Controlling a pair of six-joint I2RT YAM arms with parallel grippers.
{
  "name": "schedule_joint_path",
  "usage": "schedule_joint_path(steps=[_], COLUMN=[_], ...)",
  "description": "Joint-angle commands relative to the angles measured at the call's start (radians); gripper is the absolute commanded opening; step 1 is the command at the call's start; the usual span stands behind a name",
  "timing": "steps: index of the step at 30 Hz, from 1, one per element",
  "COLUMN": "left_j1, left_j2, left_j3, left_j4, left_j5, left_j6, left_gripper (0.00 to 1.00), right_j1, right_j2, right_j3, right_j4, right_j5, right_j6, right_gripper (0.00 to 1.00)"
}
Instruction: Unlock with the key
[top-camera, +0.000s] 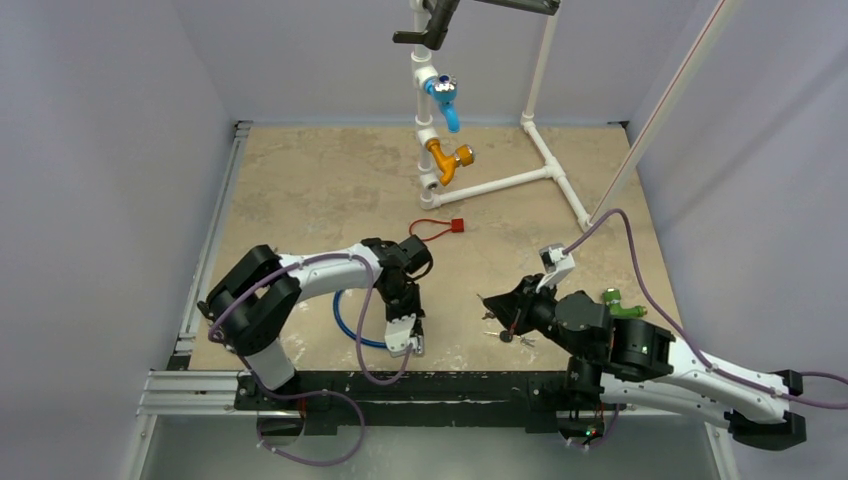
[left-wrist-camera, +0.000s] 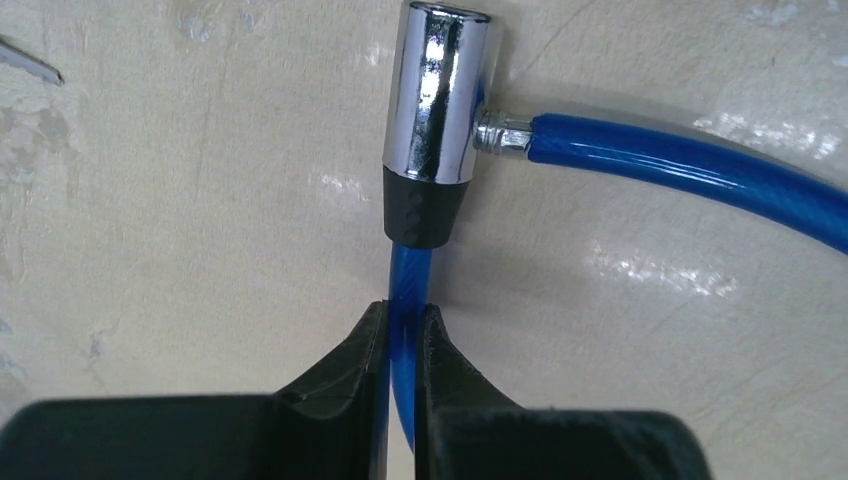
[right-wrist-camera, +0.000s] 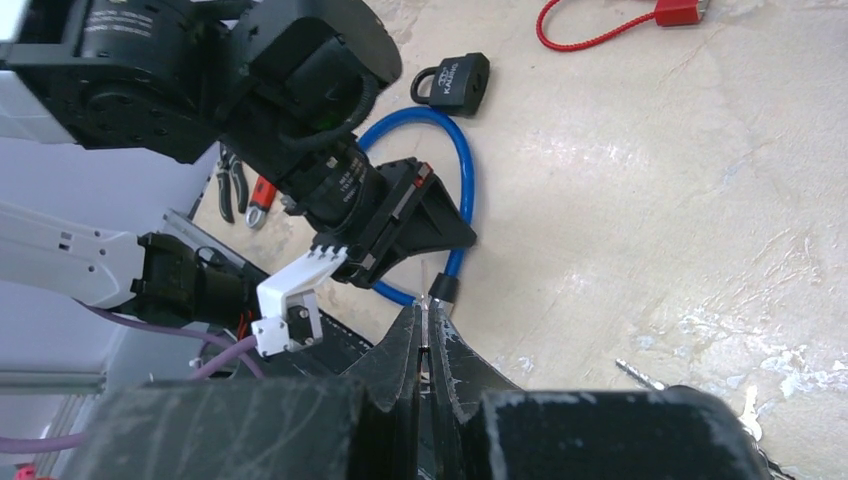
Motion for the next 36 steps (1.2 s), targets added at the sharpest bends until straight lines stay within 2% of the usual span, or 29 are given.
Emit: schedule_joint_path(steps=[1,6,11,14,17,20,24,30,36], left_j1=[0.015,0.027,0.033,0.034,0.033,0.035,0.035,0.041,0.039], left_j2=[-0.143,-0.385,-0.642,-0.762,-0.866,-0.956,-1.096,-1.252,-1.350], left_j3=[-0.012,-0.011,0.033,0.079,0.136,0.212,0.224,0.204,0.151], left_j4=[-0.021,-0.051,-0.116,-0.136,-0.125,-0.136,-0.069,-0.036,-0.007], left_j5=[-0.070,-0.143,-0.277,-0.381,-0.491,-0.545,-0.588,-0.557,-0.375], left_j6=[0.020,-0.201,-0.463,-0.666,-0.810,-0.930,-1.021,-1.036,-0.936], left_gripper=[0.00,0.00,0.00,0.00,0.00,0.00,0.00,0.00,0.00], right_j1=[-0.001,0.000,-0.001,-0.001,-0.001,0.000,-0.009,-0.025,-0.027], right_j2=[0.025,0.086,0.171,0.252,0.353,0.472,0.592,0.710,0.763], right_j3=[0.062,0.120,0.230,0.316,0.421,0.558,0.729,0.955,1.072], right_j4=[0.037,0.059,0.099,0.129,0.146,0.146,0.128,0.047,-0.023], right_j5=[0.016,-0.006,-0.052,-0.096,-0.153,-0.204,-0.291,-0.456,-0.619], right_j6=[-0.018,-0.061,-0.135,-0.198,-0.274,-0.365,-0.463,-0.543,-0.579], right_gripper=[0.00,0.00,0.00,0.00,0.00,0.00,0.00,0.00,0.00])
